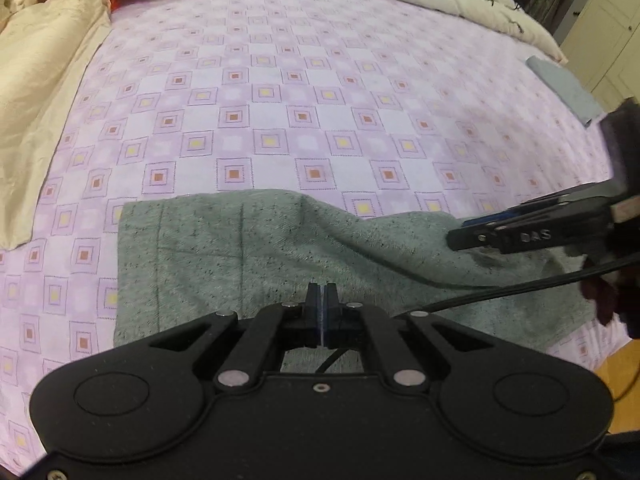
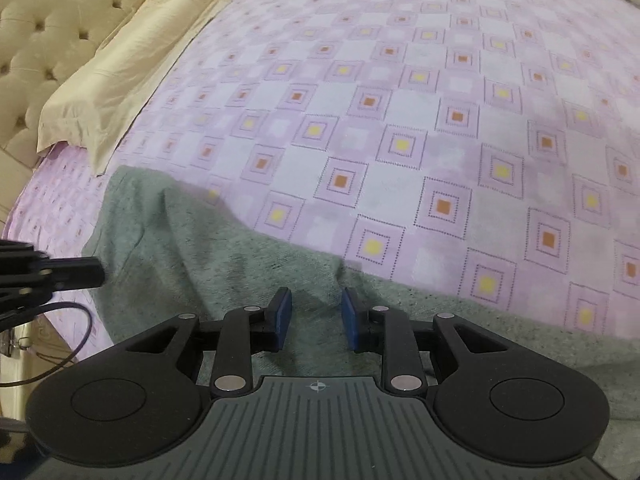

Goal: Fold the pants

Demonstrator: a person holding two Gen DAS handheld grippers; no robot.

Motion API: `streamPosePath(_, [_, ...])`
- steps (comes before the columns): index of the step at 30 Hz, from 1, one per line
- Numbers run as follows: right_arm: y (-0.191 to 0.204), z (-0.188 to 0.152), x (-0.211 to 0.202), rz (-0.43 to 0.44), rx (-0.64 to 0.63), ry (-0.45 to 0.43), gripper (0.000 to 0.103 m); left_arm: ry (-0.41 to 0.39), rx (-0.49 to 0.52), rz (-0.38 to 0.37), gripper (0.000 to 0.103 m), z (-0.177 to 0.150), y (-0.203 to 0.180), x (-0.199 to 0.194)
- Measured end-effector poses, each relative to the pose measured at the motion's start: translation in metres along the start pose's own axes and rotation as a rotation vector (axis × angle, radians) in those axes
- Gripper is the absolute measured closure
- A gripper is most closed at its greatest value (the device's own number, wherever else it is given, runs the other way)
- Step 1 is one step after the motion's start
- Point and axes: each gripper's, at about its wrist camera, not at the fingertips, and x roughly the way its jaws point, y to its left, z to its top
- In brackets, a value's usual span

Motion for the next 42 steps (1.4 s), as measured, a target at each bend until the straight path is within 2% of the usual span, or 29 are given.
streamPosePath(7, [-0.002, 0.009, 0.013, 0.078, 0.012, 0.025, 0.075, 0.020, -0.037, -0.183, 0.098, -0.001, 0.013, -0.009])
streamPosePath(9, [-0.001, 0.009, 0.011, 0.093, 0.013, 0.001, 0.087, 0.013, -0.063, -0.190, 0.098, -0.001, 0.018, -0.012])
streamPosePath(10, [0.000, 0.009, 0.009, 0.091, 0.009, -0.010, 0.100, 0.008, -0.080, -0.189, 0.098, -0.001, 0.020, -0.011])
streamPosePath(14, [0.009, 0.009, 0.002, 0.059, -0.030, -0.043, 0.100, -0.024, -0.224, -0.209, 0.098, 0.000, 0.036, -0.012])
streamPosePath(16, [0.011, 0.011, -0.005, 0.033, -0.055, -0.074, 0.100, -0.029, -0.305, -0.205, 0.098, 0.003, 0.043, -0.010])
streamPosePath(18, [0.014, 0.017, -0.012, 0.004, -0.077, -0.118, 0.100, -0.033, -0.343, -0.184, 0.098, 0.006, 0.047, -0.005])
streamPosePath(22, [0.013, 0.042, -0.019, -0.056, -0.128, -0.192, 0.101, -0.022, -0.331, -0.121, 0.098, 0.015, 0.044, 0.003])
streamPosePath(26, [0.008, 0.070, -0.008, -0.084, -0.181, -0.201, 0.103, -0.009, -0.320, -0.084, 0.098, 0.020, 0.039, 0.012])
streamPosePath(29, [-0.003, 0.086, -0.001, -0.090, -0.157, -0.216, 0.102, 0.009, -0.312, -0.056, 0.098, 0.022, 0.035, 0.017])
streamPosePath(31, [-0.017, 0.092, -0.003, -0.022, -0.128, -0.198, 0.100, 0.018, -0.306, -0.039, 0.098, 0.022, 0.034, 0.018])
streamPosePath(33, [-0.027, 0.097, 0.001, 0.040, -0.086, -0.134, 0.078, 0.026, -0.306, -0.029, 0.098, 0.021, 0.034, 0.018])
streamPosePath(34, [-0.028, 0.095, 0.002, 0.052, -0.087, -0.106, 0.057, 0.031, -0.307, -0.028, 0.098, 0.022, 0.034, 0.021])
streamPosePath(35, [-0.030, 0.092, 0.006, 0.061, -0.097, -0.076, 0.047, 0.039, -0.310, -0.025, 0.098, 0.021, 0.034, 0.022])
streamPosePath(40, [-0.028, 0.068, 0.027, 0.104, -0.108, 0.086, 0.048, 0.126, -0.292, 0.038, 0.097, 0.013, 0.034, 0.035])
streamPosePath(42, [-0.017, 0.059, 0.021, 0.129, -0.150, 0.073, 0.058, 0.169, -0.274, 0.068, 0.097, 0.005, 0.036, 0.040])
